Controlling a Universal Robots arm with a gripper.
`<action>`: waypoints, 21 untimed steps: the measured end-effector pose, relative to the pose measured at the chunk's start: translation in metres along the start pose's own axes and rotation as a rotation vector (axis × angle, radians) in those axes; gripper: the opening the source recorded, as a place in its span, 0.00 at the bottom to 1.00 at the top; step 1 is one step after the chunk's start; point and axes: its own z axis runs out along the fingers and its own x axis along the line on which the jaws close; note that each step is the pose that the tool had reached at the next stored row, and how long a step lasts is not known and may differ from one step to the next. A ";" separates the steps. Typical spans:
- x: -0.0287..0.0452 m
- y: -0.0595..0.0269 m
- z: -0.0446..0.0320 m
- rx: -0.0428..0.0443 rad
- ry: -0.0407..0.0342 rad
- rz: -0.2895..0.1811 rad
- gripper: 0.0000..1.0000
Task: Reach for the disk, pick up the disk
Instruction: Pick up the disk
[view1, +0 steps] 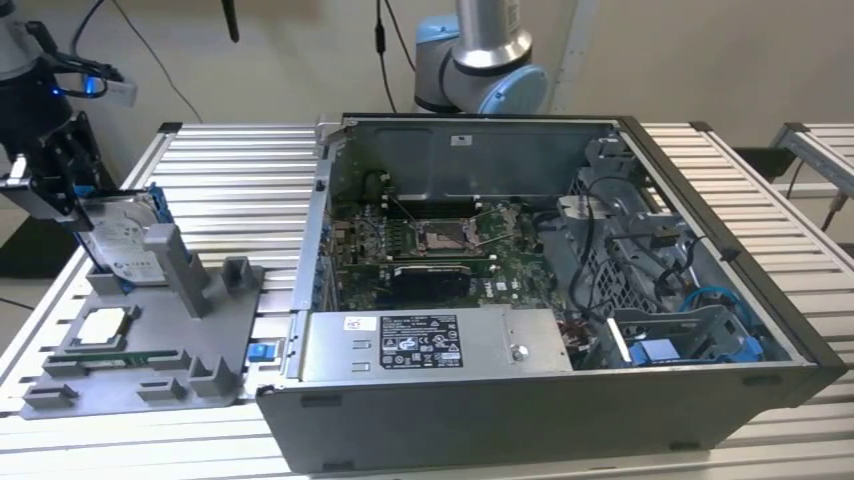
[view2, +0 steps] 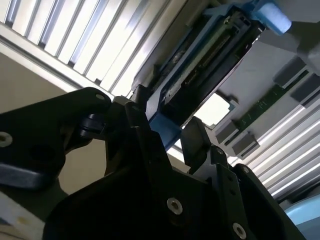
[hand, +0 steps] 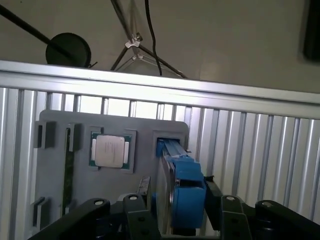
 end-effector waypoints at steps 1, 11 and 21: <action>0.0000 0.0006 0.0014 0.0042 0.0000 -0.002 1.00; 0.0004 0.0007 0.0189 0.0108 -0.0002 -0.003 1.00; 0.0008 0.0005 0.0314 0.0108 -0.0013 -0.001 1.00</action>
